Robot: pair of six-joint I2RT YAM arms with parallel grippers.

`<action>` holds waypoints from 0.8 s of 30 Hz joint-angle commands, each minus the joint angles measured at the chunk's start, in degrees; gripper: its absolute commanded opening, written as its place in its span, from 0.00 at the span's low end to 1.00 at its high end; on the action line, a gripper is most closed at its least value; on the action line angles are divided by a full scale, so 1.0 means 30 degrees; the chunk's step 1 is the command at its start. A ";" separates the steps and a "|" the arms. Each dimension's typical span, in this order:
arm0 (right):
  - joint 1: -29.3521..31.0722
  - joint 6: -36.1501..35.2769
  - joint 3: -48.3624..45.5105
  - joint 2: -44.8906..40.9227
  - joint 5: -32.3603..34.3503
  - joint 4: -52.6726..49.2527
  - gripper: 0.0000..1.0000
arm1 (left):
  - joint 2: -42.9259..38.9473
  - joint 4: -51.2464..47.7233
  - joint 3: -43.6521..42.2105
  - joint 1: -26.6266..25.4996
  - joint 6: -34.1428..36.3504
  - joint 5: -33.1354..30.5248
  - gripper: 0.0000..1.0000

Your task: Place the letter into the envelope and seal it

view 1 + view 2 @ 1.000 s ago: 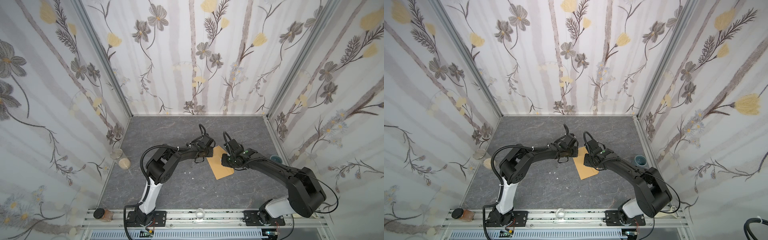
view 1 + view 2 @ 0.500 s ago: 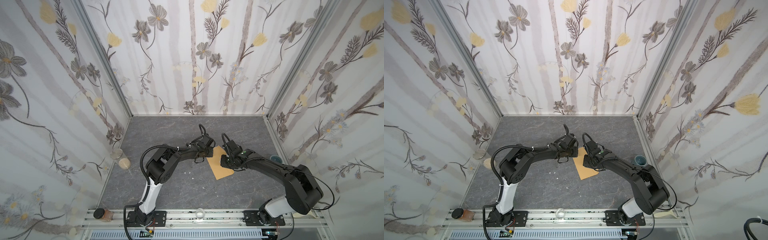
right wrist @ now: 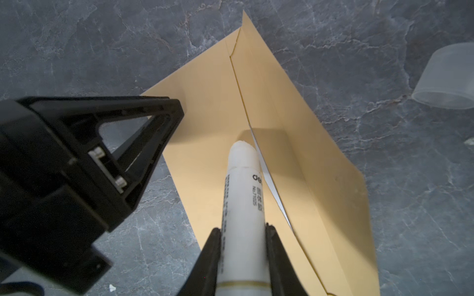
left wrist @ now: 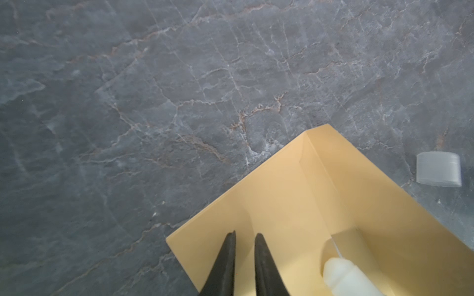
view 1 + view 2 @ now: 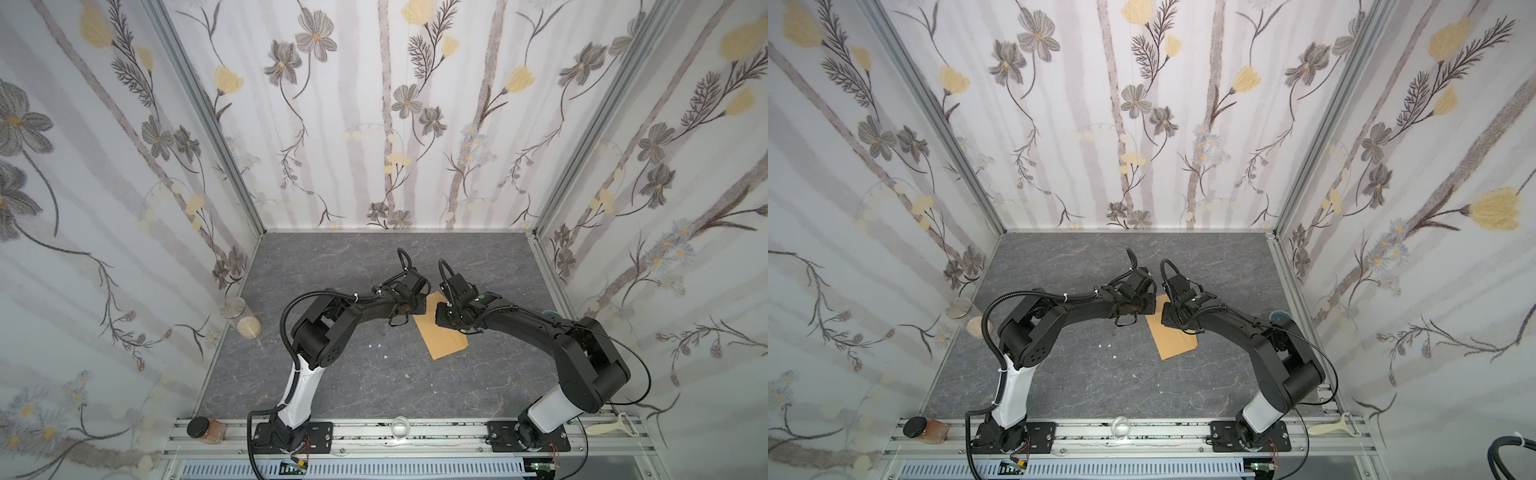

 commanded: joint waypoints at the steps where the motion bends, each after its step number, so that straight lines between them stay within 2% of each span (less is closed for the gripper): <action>1: -0.0028 0.0000 0.0103 -0.0407 0.0393 0.0247 0.00 | 0.0005 -0.2270 -0.0229 -0.0030 -0.0356 0.0373 0.18; 11: 0.0299 0.0427 -0.0813 -0.3004 0.1463 -0.1047 0.00 | -0.0124 -0.2264 -0.0403 -0.0038 -0.0586 0.0328 0.18; 24: 0.1067 0.1409 -0.2128 -0.2366 0.0226 0.0252 0.00 | -0.0068 -0.2266 -0.0435 -0.0081 -0.0627 0.0371 0.18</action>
